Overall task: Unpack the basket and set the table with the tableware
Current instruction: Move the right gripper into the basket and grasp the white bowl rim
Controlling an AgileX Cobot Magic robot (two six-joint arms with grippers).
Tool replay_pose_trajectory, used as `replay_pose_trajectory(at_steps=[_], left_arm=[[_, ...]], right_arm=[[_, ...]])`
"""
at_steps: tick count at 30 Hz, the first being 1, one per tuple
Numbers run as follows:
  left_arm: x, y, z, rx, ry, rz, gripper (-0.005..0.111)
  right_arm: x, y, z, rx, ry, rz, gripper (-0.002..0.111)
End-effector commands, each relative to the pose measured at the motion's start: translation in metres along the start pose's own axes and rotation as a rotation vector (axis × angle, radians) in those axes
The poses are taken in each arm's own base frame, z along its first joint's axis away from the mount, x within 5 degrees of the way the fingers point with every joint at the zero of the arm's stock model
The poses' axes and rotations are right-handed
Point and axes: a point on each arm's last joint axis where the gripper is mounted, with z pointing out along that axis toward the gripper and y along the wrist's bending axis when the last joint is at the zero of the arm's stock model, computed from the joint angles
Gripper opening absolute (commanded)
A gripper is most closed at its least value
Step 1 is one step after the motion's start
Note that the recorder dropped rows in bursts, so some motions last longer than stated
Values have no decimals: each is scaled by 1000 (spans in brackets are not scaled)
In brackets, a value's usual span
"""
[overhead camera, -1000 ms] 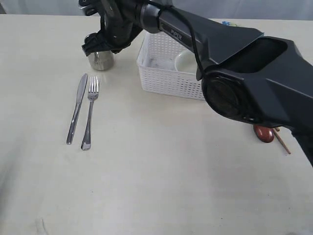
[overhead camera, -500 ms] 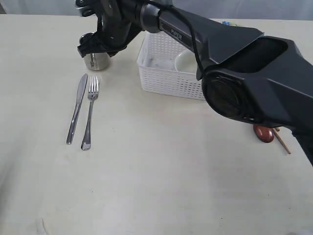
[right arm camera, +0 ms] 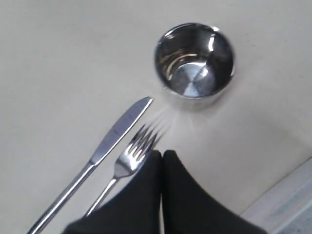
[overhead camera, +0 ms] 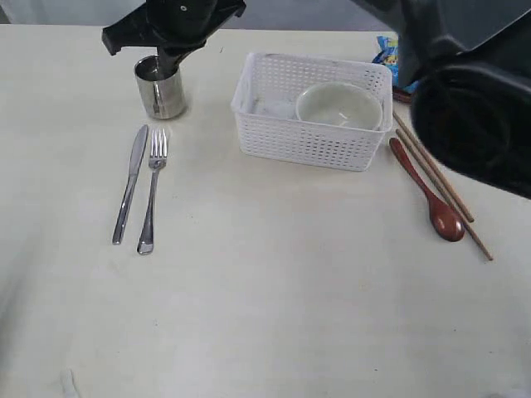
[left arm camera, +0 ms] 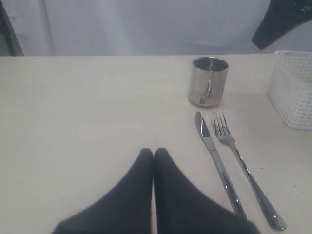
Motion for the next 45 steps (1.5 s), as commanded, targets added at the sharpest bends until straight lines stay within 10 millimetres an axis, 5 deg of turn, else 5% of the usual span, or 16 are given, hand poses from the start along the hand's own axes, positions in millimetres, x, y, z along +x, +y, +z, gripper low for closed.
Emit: replay_pose_trajectory(at_steps=[1, 5, 9, 16, 20, 24, 29, 33, 38, 45], left_arm=[[0, 0, 0, -4, -10, 4, 0], [0, 0, 0, -4, -10, 4, 0], [0, 0, 0, -4, -10, 4, 0], [0, 0, 0, -4, -10, 4, 0], [0, 0, 0, -4, -10, 4, 0], [0, 0, 0, -4, -10, 4, 0], [0, 0, 0, -4, -10, 4, 0], [0, 0, 0, -4, -10, 4, 0], [0, 0, 0, -4, -10, 4, 0], [0, 0, 0, -4, -10, 4, 0]], right_arm=[[17, 3, -35, -31, -31, -35, -1], [50, -11, -65, 2, -89, -62, -1], [88, -53, -86, 78, -160, 38, -1], [129, -130, -85, 168, -29, 215, 0], [132, -152, -81, 160, -37, 311, 21], [121, -143, -72, 108, -15, 338, 46], [94, -120, -58, 150, 53, 301, 35], [68, -103, -27, 270, 148, 281, 35], [75, -112, 15, 393, 256, 296, 35], [81, -116, 42, 394, 256, 327, 35]])
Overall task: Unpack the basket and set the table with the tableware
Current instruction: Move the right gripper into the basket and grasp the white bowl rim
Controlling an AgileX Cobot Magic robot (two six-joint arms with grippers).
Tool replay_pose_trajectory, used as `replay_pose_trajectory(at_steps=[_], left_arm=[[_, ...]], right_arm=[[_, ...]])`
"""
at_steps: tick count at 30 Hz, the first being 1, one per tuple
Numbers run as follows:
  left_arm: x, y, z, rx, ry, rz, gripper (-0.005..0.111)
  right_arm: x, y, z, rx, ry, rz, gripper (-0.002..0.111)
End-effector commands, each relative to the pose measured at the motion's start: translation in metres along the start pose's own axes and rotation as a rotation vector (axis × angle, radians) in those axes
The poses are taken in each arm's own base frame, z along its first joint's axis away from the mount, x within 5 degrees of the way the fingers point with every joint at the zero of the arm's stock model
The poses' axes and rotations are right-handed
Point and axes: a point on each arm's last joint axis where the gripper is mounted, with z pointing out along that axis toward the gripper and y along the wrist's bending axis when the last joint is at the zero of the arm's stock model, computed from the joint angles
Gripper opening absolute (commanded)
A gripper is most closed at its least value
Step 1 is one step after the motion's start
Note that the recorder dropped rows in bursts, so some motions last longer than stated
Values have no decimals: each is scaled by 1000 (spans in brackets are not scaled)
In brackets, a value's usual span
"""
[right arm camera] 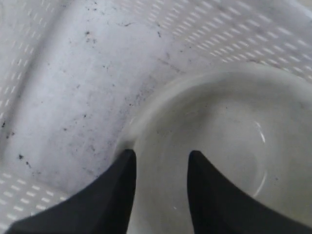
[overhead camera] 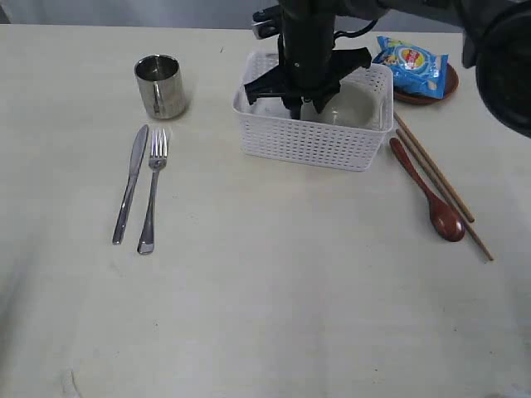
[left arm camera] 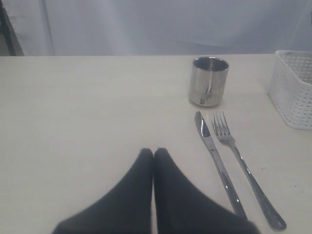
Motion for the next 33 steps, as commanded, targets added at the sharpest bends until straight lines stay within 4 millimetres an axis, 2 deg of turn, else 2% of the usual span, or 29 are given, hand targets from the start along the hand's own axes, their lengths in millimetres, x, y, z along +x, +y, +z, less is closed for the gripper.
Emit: replay_pose_trajectory(at_steps=[1, 4, 6, 9, 13, 19, 28, 30, 33], left_arm=[[0, 0, 0, -4, -10, 4, 0], [0, 0, 0, -4, -10, 4, 0], [0, 0, 0, -4, -10, 4, 0], [0, 0, 0, -4, -10, 4, 0], [0, 0, 0, -4, -10, 4, 0], [0, 0, 0, -4, -10, 4, 0], [0, 0, 0, -4, -10, 4, 0], [0, 0, 0, -4, -10, 4, 0], [0, 0, 0, -4, -10, 4, 0]], right_arm=[[-3, 7, 1, -52, -31, 27, 35], [-8, 10, -14, -82, -65, 41, 35], [-17, 8, -39, -98, -127, 51, 35], [-21, 9, -52, -97, -143, 47, 35], [-16, 8, -43, -43, -81, 27, 35], [-12, 17, -25, -39, -38, 17, 56], [-6, 17, 5, 59, 42, 38, 56], [-5, 18, 11, 66, 57, 34, 50], [-5, 18, 13, 72, 60, 16, 22]])
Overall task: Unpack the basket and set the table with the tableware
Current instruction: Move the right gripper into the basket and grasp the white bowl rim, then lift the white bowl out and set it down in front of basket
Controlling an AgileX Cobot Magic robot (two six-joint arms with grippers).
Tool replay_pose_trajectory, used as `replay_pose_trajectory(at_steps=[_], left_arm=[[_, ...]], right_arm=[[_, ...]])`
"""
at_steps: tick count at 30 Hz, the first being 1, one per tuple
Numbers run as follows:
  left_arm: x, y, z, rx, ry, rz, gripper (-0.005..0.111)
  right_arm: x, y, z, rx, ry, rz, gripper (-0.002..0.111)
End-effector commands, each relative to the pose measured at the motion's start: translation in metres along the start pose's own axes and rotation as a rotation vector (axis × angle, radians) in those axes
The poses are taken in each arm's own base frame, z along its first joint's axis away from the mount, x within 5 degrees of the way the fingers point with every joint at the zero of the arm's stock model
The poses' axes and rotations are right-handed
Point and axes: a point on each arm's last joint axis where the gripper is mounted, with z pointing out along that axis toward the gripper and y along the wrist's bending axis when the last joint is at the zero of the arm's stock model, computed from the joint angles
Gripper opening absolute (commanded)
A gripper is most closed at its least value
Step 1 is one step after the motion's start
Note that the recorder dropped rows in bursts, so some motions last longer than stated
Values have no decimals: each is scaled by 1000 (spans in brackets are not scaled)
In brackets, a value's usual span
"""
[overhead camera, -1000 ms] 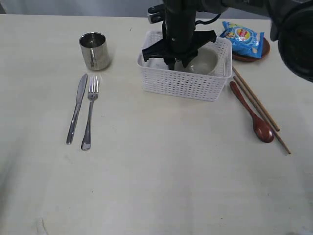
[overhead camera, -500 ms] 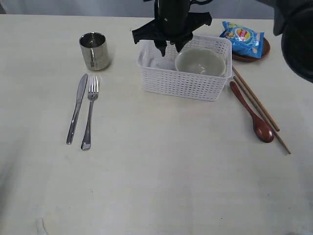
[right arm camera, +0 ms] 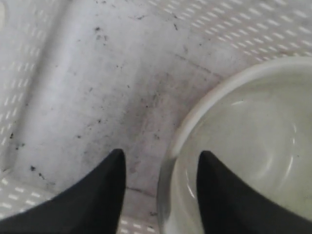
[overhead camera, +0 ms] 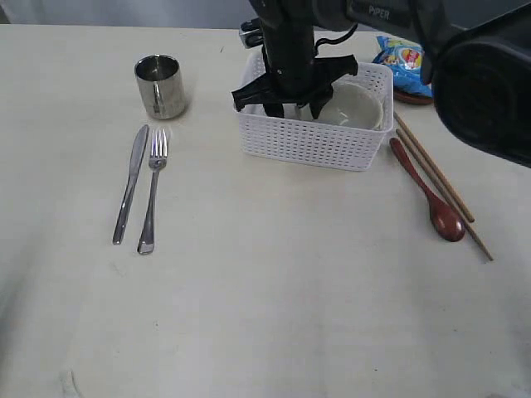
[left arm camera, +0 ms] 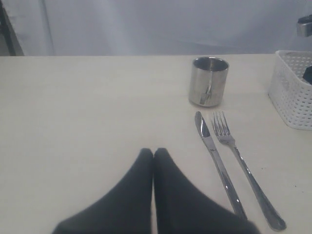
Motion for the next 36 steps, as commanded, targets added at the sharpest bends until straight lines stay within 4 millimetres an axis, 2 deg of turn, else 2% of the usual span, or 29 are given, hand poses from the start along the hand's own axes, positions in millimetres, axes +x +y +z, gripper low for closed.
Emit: replay_pose_trajectory(at_steps=[1, 2, 6, 8, 15, 19, 22, 27, 30, 33, 36], left_arm=[[0, 0, 0, -4, -10, 4, 0], [0, 0, 0, -4, -10, 4, 0], [0, 0, 0, -4, -10, 4, 0], [0, 0, 0, -4, -10, 4, 0], [0, 0, 0, -4, -10, 4, 0], [0, 0, 0, -4, -10, 4, 0], [0, 0, 0, -4, -10, 4, 0], [0, 0, 0, -4, -10, 4, 0], [0, 0, 0, -4, -10, 4, 0], [0, 0, 0, -4, -10, 4, 0], [0, 0, 0, -4, -10, 4, 0]], right_arm=[[0, -2, 3, 25, 5, -34, 10], [0, -3, 0, 25, 3, -53, 1], [-1, -8, -22, 20, -31, -81, 0], [-1, -9, -40, 9, -68, -85, 0], [3, -25, -120, -40, -237, -102, 0], [11, -37, -155, -50, -288, -93, 0], [18, -36, -178, -71, -332, -143, 0], [52, -13, -210, -207, -341, -266, 0], [76, 5, -220, -232, -334, -335, 0], [105, 26, -219, -240, -295, -424, 0], [133, 52, -204, -233, -223, -519, 0]])
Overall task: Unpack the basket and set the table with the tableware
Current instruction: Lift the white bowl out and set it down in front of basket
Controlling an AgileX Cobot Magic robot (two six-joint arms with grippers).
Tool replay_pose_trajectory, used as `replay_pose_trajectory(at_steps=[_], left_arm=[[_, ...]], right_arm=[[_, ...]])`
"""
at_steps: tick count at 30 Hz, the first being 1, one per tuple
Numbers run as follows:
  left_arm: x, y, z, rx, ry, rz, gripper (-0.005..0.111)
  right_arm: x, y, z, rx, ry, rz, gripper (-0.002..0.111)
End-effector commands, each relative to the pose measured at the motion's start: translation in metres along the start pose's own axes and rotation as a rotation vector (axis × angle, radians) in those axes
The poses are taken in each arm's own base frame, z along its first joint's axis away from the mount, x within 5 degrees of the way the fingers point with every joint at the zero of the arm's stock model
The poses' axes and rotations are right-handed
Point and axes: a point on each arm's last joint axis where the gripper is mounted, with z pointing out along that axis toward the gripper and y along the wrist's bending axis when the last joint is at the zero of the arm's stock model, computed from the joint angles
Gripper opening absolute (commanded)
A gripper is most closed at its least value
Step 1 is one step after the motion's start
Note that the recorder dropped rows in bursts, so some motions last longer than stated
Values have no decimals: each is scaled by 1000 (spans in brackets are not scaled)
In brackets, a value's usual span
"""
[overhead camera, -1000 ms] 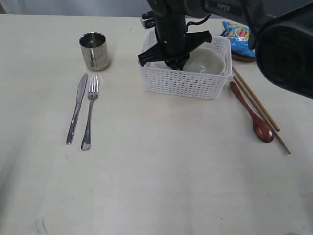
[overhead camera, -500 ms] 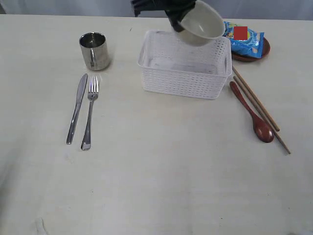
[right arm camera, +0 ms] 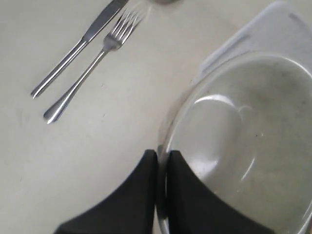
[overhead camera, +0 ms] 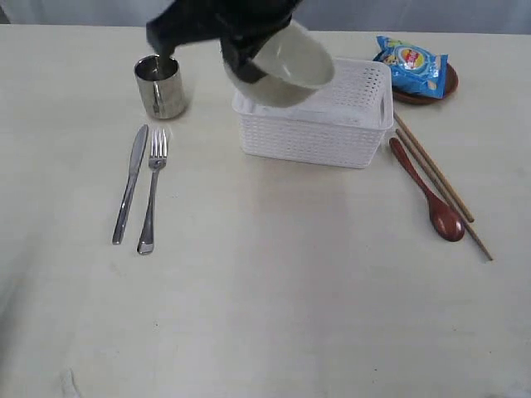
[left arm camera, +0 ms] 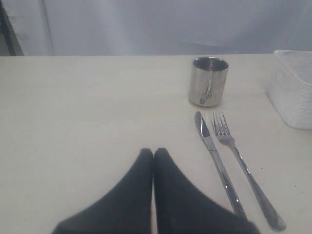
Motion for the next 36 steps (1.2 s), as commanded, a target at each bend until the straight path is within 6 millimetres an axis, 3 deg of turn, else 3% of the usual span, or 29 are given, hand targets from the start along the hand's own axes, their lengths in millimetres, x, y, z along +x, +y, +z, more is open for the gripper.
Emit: replay_pose_trajectory(at_steps=[1, 4, 9, 16, 21, 29, 36], left_arm=[[0, 0, 0, -4, -10, 4, 0], [0, 0, 0, -4, -10, 4, 0], [0, 0, 0, -4, -10, 4, 0], [0, 0, 0, -4, -10, 4, 0], [0, 0, 0, -4, -10, 4, 0], [0, 0, 0, -4, -10, 4, 0], [0, 0, 0, -4, -10, 4, 0]], right_arm=[[30, 43, 16, -28, 105, -128, 0], [49, 66, 37, -34, 173, -203, 0], [60, 93, 71, -47, 211, -270, 0], [61, 102, 119, 8, 238, -290, 0], [61, 103, 142, 52, 229, -274, 0], [64, 106, 148, 43, 251, -245, 3], [61, 106, 138, 18, 225, -227, 37]])
